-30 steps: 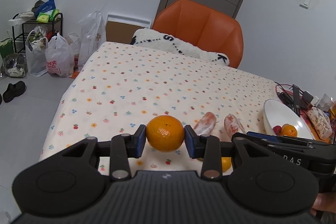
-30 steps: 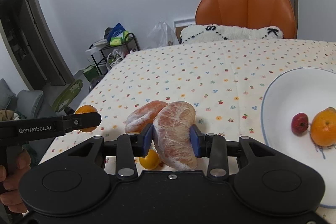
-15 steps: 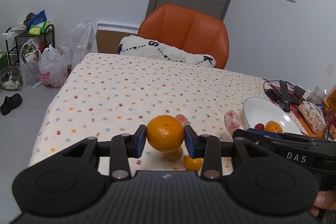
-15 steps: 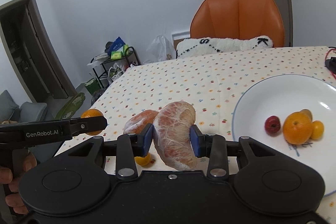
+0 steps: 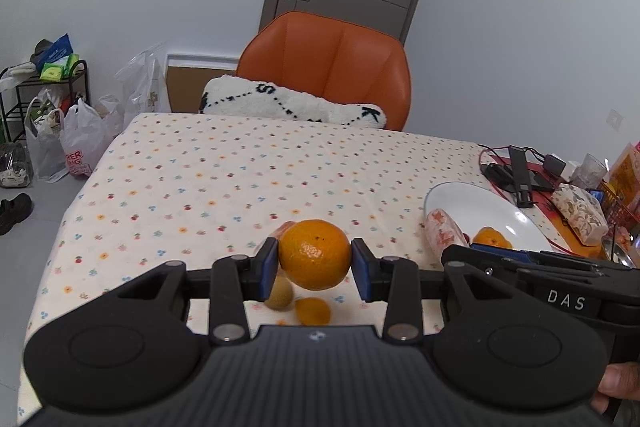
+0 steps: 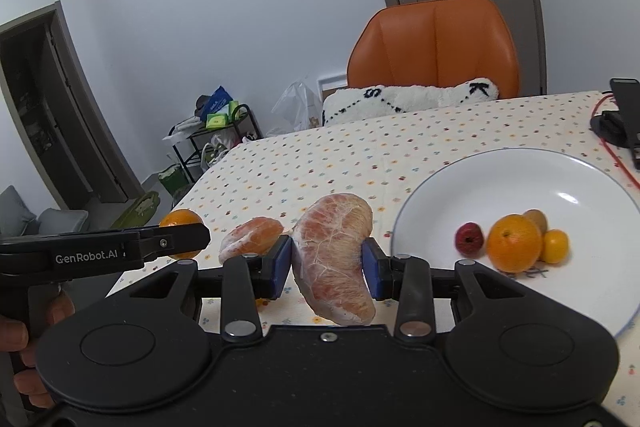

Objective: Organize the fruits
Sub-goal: 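Carry the orange and pomelo segment over the plate and open both tools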

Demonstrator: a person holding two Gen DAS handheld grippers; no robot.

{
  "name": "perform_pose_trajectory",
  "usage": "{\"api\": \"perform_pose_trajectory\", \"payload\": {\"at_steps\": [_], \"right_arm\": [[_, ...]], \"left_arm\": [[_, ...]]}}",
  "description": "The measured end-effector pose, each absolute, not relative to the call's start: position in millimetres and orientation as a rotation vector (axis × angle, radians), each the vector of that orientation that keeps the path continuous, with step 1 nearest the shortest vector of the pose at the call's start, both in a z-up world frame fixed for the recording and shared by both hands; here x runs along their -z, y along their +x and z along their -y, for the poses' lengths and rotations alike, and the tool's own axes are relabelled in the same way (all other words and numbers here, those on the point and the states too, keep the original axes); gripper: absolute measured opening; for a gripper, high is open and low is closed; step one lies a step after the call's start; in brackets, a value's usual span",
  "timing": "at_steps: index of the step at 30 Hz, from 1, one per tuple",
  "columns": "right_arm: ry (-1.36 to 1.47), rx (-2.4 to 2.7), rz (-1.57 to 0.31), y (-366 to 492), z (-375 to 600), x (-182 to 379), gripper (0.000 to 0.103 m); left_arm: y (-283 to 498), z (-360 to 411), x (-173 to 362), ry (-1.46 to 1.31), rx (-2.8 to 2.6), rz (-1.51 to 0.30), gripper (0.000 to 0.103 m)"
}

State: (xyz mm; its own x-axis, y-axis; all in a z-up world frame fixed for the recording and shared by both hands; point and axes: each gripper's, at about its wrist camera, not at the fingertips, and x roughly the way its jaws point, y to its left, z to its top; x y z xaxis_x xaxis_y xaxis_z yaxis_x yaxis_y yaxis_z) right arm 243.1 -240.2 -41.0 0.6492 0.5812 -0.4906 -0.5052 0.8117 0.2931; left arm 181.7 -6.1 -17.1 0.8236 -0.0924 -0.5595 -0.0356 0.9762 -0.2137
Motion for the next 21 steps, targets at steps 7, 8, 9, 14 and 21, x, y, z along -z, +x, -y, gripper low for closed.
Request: {"api": "perform_pose_trajectory", "payload": {"at_steps": [7,8,9,14,21], "right_arm": [[0.144,-0.6,-0.59,239,259,38,0.036],[0.145,-0.597,-0.588,239,262,38,0.036],[0.146,-0.594,-0.587,238,264,37,0.036],[0.153,-0.577,-0.578,236,277,36,0.036],[0.173,-0.525,-0.566,233,304,36,0.036]], "left_arm": [[183,25,13,-0.207,0.056,-0.596,0.037],[184,28,13,-0.205,0.06,-0.595,0.037],[184,30,12,-0.203,0.064,-0.595,0.037],[186,44,11,-0.197,0.086,-0.595,0.037],[192,64,11,-0.187,0.113,-0.593,0.037]]}}
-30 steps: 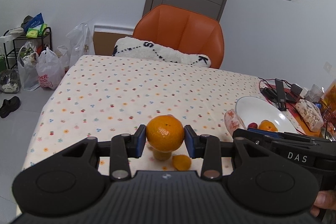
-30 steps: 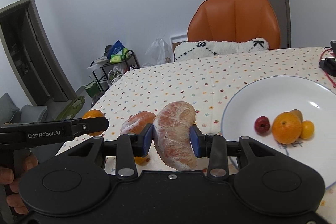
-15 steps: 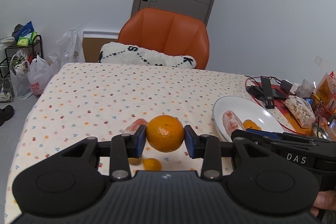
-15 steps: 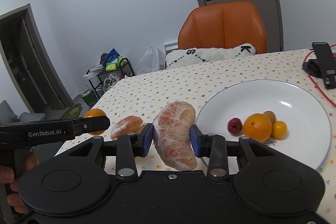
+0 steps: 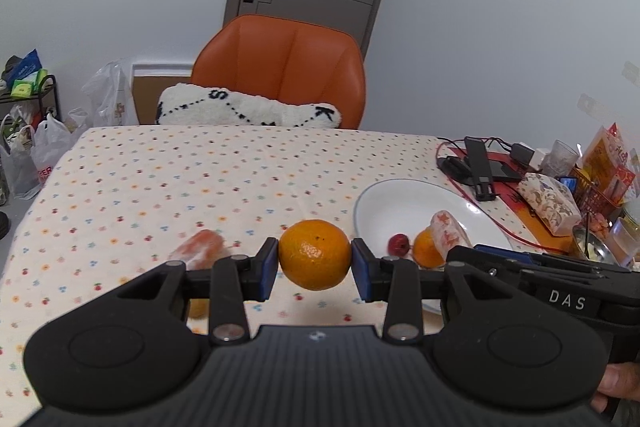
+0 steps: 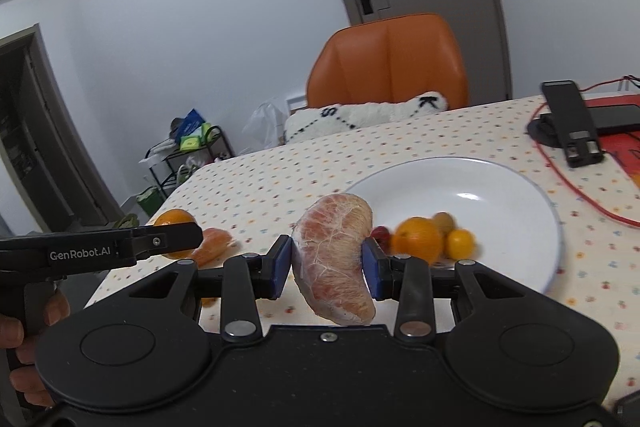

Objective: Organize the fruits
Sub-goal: 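Carry the orange and pomelo segment over the plate and open both tools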

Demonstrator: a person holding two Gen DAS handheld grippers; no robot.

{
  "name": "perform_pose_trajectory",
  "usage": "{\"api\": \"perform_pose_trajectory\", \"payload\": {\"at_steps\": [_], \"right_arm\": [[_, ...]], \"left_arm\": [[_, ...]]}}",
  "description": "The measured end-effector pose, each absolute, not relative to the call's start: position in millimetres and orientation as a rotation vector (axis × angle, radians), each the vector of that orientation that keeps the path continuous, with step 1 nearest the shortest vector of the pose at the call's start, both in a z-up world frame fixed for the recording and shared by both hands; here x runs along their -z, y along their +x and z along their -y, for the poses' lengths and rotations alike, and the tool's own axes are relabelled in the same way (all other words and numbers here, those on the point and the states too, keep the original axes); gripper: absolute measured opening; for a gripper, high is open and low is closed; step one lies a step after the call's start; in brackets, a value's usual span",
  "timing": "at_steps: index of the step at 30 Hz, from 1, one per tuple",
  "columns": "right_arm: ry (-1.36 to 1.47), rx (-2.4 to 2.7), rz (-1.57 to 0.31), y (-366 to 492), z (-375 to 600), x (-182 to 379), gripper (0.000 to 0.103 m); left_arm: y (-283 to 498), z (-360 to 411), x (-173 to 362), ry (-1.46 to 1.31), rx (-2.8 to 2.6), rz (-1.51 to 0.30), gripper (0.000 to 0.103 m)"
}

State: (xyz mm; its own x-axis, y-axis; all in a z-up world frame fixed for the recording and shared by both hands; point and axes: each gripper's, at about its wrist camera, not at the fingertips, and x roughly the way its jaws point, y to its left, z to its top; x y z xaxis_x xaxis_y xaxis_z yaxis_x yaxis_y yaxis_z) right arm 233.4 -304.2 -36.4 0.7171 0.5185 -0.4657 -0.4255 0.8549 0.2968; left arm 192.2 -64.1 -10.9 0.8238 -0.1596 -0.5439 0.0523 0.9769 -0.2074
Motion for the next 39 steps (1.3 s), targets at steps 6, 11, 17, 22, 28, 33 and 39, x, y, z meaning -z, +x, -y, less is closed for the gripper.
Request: {"api": "perform_pose_trajectory", "payload": {"at_steps": [6,11,17,22,28,33,39], "right_arm": [[0.19,-0.467,-0.564,234,329,39,0.036],[0.199,-0.417,-0.565,238,348,44,0.036],[0.211,-0.375,-0.565,247,365,48,0.036],[0.212,-0.359,-0.57,252,370,53,0.036],[0.218,-0.347,-0.579,261,372,58,0.036],[0.224,-0.349,-0.565,265,371,59,0.038],[0.22,-0.358,-0.549,261,372,55,0.045]], "left_arm": [[200,83,15,-0.181,0.142,-0.601,0.037],[209,96,18,-0.175,0.164,-0.612,0.037],[220,113,24,-0.167,0.189,-0.626,0.037],[230,123,29,-0.162,0.207,-0.642,0.037],[239,130,34,-0.155,0.219,-0.655,0.037],[245,134,38,-0.152,0.222,-0.667,0.037],[247,139,41,-0.149,0.232,-0.675,0.037]]}}
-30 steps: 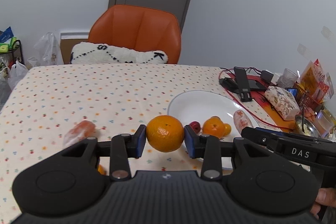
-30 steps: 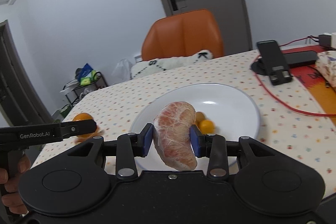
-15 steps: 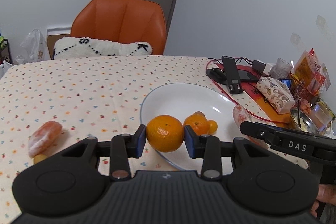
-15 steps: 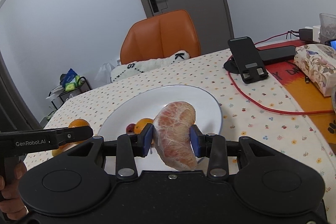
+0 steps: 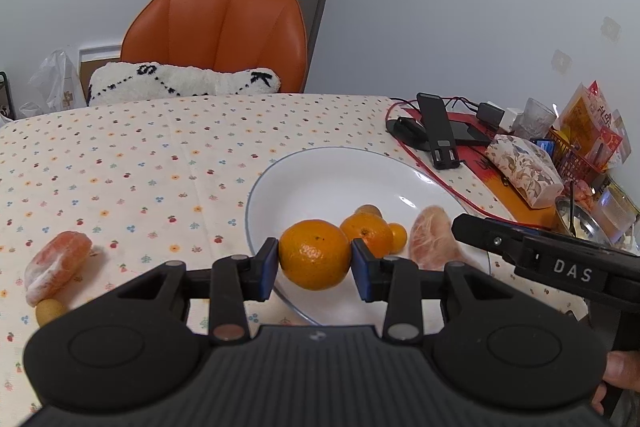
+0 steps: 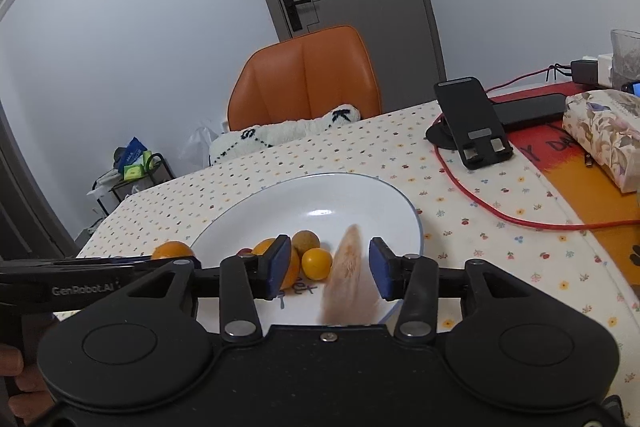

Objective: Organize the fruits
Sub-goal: 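Carry the orange and pomelo segment over the plate and open both tools, then withdraw both open tools from the plate toward the remaining fruit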

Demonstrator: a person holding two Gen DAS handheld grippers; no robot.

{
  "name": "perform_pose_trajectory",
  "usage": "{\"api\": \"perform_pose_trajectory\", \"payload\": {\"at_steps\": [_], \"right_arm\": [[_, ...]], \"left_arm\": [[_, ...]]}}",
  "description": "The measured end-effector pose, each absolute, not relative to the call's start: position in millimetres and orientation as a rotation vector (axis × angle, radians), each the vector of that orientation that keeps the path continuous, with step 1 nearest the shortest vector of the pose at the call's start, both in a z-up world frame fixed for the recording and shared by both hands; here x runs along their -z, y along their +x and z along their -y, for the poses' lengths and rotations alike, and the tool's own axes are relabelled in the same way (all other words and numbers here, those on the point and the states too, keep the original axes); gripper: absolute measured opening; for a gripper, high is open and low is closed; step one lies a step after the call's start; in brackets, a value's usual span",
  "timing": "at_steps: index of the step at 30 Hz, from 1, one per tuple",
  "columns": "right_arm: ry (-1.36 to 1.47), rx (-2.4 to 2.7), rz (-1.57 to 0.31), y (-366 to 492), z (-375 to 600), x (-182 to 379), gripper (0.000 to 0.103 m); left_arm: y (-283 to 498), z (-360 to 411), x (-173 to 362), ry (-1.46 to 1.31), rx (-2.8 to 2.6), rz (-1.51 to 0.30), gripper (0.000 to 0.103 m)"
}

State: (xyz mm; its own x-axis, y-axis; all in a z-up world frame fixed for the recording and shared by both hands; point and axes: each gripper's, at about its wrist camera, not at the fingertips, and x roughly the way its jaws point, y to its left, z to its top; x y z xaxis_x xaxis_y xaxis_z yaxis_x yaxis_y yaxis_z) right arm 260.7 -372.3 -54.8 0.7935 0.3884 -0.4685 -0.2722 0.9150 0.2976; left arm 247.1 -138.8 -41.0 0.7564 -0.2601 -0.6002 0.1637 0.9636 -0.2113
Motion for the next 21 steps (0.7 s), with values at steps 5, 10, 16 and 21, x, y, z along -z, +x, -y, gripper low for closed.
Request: {"api": "perform_pose_trajectory", "payload": {"at_steps": [5,10,16,21], "right_arm": [[0.235,-0.366,-0.566,256,376,57,0.047],[0.238,-0.383,-0.572,253,372,57,0.051],[0.236,-0.406,-0.572,249,362,54,0.054],[0.236,-0.424,-0.57,245,353,51,0.058]], "left_arm": [[247,141,42,-0.151,0.232,-0.682,0.038],[242,132,36,-0.166,0.203,-0.654,0.041],[232,113,26,-0.177,0.163,-0.638,0.044],[221,95,21,-0.181,0.123,-0.628,0.056]]}}
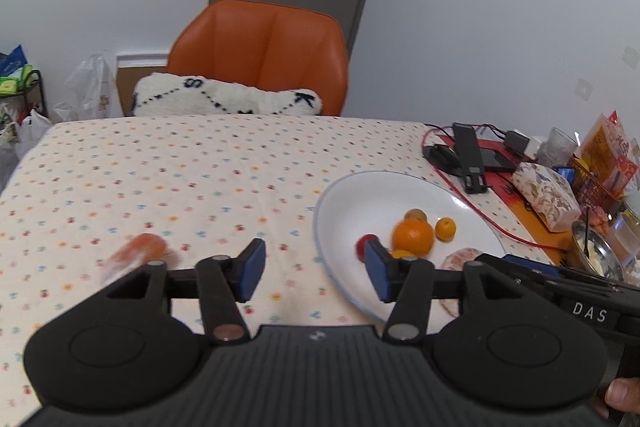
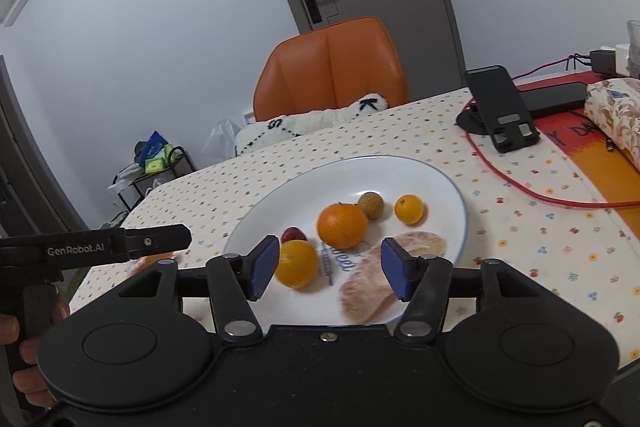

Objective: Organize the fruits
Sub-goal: 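Withdraw both open tools from the plate toward the remaining fruit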

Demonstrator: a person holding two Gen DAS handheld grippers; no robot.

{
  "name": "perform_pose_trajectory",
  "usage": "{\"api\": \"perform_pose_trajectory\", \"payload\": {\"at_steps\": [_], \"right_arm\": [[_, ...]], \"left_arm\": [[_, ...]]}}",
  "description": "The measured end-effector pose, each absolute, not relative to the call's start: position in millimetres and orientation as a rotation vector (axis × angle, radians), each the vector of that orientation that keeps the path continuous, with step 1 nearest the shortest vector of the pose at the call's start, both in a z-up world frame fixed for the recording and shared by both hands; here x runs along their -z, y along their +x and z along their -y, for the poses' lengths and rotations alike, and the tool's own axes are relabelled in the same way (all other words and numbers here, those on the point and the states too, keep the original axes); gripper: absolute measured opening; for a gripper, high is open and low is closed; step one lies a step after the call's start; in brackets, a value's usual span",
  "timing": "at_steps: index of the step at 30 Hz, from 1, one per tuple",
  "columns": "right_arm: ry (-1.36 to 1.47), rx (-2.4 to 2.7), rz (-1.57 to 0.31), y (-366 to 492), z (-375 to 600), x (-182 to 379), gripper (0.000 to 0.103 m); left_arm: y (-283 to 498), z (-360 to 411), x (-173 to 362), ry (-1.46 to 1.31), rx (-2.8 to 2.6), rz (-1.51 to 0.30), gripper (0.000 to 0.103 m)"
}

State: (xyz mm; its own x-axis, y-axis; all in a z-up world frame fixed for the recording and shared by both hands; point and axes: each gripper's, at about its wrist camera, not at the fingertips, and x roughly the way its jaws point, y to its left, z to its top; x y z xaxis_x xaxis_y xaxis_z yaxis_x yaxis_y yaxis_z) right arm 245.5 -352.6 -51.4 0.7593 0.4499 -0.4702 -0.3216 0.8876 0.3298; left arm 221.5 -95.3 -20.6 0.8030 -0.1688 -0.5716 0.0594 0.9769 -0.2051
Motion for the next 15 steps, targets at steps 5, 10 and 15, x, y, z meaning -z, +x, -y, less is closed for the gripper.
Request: {"api": "perform_pose_trajectory", "payload": {"at_steps": [5,10,15], "right_arm": [[0.231,-0.439,-0.568,244,344,50,0.064],[0.224,-0.458,-0.556,239,334,47,0.077],[0.22,-0.482,-0.553,234,324,45,0.087]], "left_arm": [[212,79,17,-0.192,0.09,-0.619,0.075],[203,66,15,-0.185,0.048,-0.614,0.079],[193,52,13,-0.192,0.014,-0.611,0.086]]}}
